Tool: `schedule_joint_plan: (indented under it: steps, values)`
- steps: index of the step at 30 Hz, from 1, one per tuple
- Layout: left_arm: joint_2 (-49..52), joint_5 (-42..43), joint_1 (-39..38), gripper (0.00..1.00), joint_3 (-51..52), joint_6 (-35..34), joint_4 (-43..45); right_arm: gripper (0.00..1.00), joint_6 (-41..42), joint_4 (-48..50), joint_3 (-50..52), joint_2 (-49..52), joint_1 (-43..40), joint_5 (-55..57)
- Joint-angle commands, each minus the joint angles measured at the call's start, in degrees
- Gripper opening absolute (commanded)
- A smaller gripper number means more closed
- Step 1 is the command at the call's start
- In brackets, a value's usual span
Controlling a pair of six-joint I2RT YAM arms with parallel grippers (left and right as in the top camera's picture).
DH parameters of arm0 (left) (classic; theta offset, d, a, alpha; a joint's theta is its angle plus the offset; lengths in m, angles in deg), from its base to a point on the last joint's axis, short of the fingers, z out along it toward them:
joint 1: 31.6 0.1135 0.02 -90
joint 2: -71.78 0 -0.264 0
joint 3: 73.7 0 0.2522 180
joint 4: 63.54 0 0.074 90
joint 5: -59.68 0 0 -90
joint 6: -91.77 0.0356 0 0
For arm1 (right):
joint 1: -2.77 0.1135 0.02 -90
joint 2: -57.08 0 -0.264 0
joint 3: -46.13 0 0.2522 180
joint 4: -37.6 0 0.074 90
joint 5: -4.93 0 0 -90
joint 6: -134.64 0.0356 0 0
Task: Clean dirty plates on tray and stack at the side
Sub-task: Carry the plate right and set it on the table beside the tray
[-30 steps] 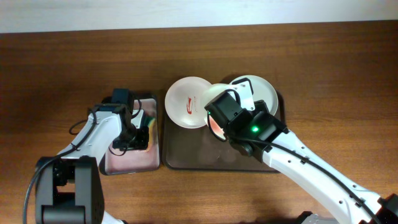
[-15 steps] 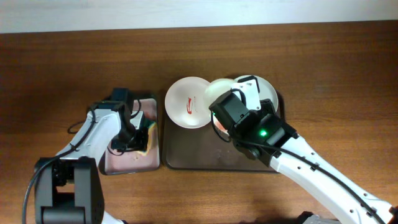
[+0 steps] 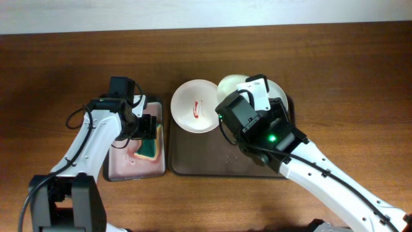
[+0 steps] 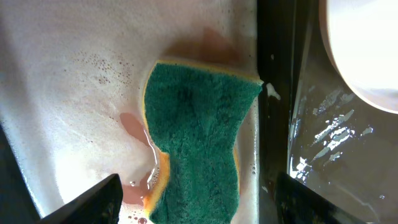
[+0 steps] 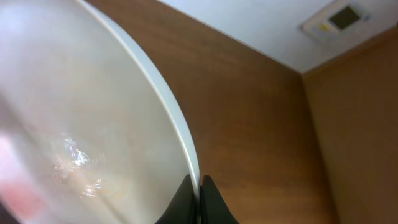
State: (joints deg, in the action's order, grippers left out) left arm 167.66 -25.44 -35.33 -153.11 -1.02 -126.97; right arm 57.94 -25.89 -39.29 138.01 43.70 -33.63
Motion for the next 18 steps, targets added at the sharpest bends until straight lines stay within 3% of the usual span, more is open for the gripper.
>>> schedule_joint_plan:
  steps: [1, 2, 4, 6, 8, 9, 11, 18]
  values:
    - [-1.07, 0.24, 0.13, 0.75, -0.79, 0.22, 0.17, 0.04, -3.96, 0.59, -1.42, -0.94, 0.61, 6.99]
    - [-1.07, 0.24, 0.13, 0.75, -0.79, 0.22, 0.15, 0.04, 1.79, 0.74, -1.42, -0.96, 0.7, 11.5]
    - [-1.07, 0.24, 0.15, 0.75, -0.79, 0.22, 0.17, 0.04, -5.4, 2.03, -1.4, -0.94, 1.44, 3.72]
    - [-1.07, 0.24, 0.13, 0.75, -0.79, 0.22, 0.24, 0.04, 0.26, 2.14, -1.42, -0.94, 1.42, 10.75]
    - [-1.07, 0.24, 0.15, 0.75, -0.79, 0.22, 0.22, 0.04, -4.24, 3.3, -1.42, -0.94, 1.53, 4.81]
    - [-1.07, 0.24, 0.15, 0.75, -0.79, 0.24, 0.33, 0.04, -4.11, 3.08, -1.42, -0.94, 1.14, 7.26]
    - [-1.07, 0.24, 0.13, 0.75, -0.79, 0.22, 0.31, 0.04, 2.23, 3.1, -1.42, -0.96, -0.09, 10.23]
    - [-1.07, 0.24, 0.13, 0.75, -0.79, 0.24, 0.31, 0.04, 15.52, -0.13, -1.27, -0.9, -12.39, -18.93]
